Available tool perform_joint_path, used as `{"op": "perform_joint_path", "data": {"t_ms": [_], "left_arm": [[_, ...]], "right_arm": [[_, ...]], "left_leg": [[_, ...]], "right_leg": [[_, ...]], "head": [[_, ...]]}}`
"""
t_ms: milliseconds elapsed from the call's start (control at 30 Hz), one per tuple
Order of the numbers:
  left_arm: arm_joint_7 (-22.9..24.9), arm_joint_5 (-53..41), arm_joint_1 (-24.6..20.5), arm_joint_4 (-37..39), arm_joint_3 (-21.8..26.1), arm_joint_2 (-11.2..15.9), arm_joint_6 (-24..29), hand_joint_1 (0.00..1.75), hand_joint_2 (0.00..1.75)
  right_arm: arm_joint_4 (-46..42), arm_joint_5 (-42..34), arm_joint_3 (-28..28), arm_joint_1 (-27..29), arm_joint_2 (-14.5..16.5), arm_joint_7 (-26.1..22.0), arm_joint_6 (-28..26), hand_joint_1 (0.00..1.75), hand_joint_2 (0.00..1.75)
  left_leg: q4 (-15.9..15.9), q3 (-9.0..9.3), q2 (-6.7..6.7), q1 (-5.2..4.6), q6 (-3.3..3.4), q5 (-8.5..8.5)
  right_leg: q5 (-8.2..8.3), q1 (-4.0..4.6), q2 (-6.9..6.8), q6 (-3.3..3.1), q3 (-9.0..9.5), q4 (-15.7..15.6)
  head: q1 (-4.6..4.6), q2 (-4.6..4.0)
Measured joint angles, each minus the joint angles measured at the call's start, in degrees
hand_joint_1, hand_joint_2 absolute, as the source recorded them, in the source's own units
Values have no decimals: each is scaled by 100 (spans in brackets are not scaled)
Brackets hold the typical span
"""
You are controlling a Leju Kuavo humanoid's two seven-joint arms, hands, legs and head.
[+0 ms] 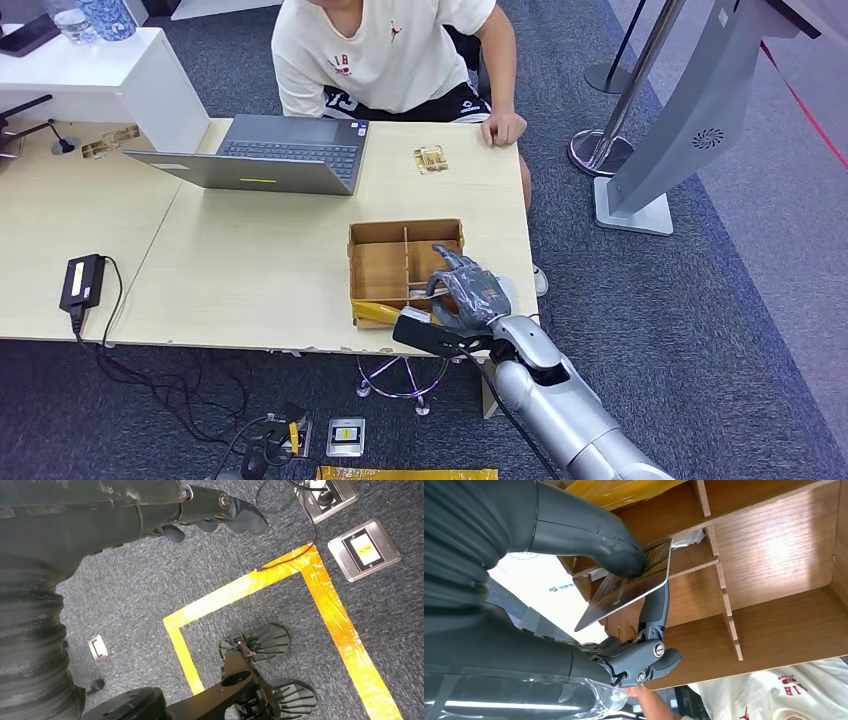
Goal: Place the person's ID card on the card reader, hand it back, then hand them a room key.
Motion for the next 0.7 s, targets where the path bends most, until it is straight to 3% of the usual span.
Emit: {"op": "perform_joint_path", "data": {"t_ms": [400,700], "left_arm": [[0,-23,-34,0,-6,0,80,0,175],[-17,-21,-41,0,-6,0,110,0,175]], "right_arm": [[2,16,-25,-30,8,-7,-54,175,175],[-4,-38,-54,-81,11,-8,-122,175,175]], "left_leg": [[0,-1,0,0,0,0],[0,-3,0,0,0,0]], "right_leg": [[0,0,0,0,0,0],[0,0,-1,0,0,0]], "head": [[0,-1],[1,0]]}}
